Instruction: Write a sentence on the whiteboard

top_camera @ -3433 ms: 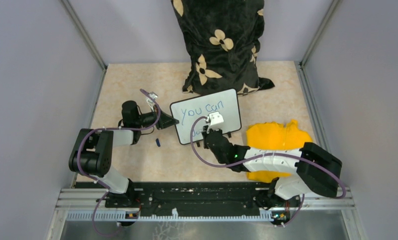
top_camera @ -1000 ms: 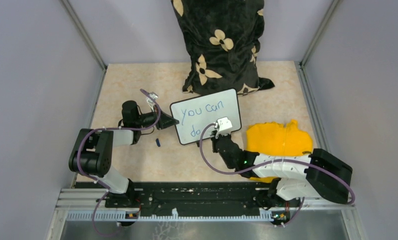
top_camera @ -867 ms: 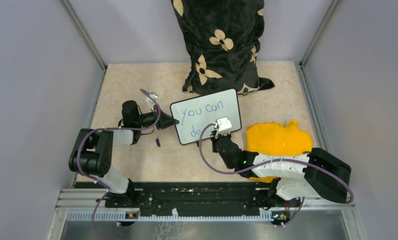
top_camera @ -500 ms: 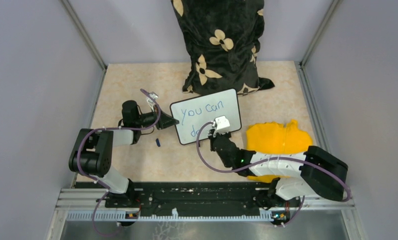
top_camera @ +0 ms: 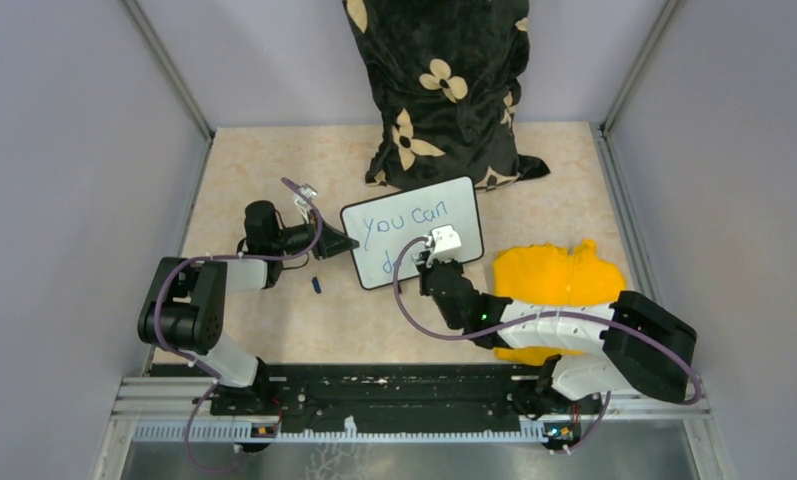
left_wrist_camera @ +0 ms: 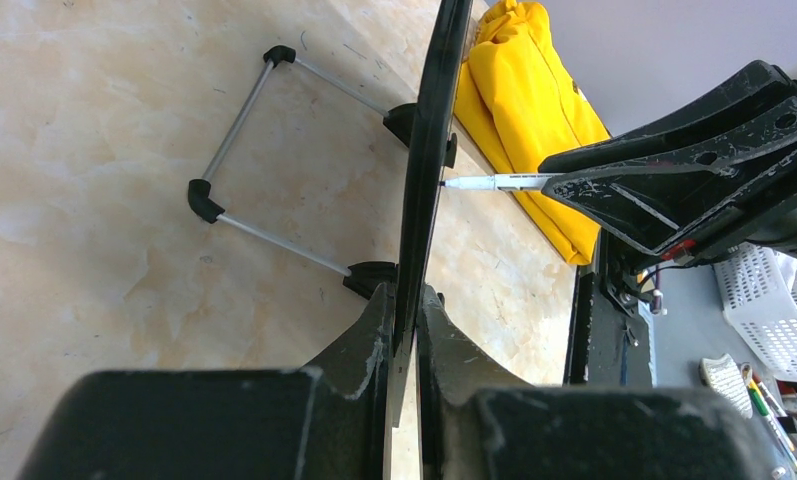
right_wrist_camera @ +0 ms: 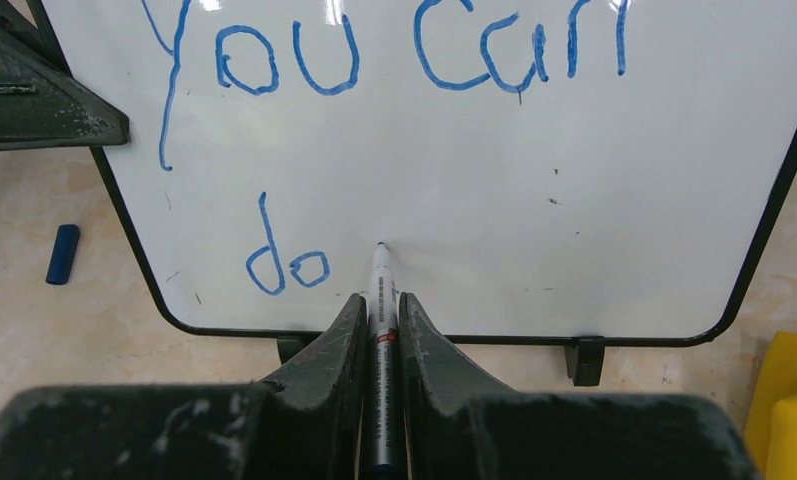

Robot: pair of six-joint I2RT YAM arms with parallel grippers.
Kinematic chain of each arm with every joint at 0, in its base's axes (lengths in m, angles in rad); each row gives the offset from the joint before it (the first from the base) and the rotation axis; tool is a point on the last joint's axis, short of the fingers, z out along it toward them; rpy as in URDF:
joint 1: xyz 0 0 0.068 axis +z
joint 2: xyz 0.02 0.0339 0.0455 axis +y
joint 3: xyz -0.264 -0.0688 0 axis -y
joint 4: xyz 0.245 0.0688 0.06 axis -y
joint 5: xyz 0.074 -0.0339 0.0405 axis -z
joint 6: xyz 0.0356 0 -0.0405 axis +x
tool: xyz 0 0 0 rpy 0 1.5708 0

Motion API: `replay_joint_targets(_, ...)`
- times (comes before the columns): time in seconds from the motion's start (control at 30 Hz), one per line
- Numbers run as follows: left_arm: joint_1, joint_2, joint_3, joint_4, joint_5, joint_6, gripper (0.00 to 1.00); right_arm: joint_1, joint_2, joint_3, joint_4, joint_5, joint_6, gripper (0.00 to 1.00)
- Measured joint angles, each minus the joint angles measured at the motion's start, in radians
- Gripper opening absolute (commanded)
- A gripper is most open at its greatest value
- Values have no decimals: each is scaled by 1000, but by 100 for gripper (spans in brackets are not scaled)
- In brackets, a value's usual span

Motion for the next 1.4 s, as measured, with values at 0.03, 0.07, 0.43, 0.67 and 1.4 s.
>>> replay_joint_targets(0.03,0,0,0,0,0,0,13,-1,0,1,0,1,0,0)
replay_joint_targets(0.07,0,0,0,0,0,0,13,-2,0,3,-1,1,-2,0)
replay_joint_targets(0.43,0,0,2,-1,0,0,13,-6,-1,6,-1,0,-10,0)
replay_joint_targets(0.67,0,0,2,-2,1,0,13,-9,-8,6,-2,0,-10,0)
replay_joint_targets(1.4,0,0,2,-2,2,3,13,-14,-97,2,-28,-105,22,0)
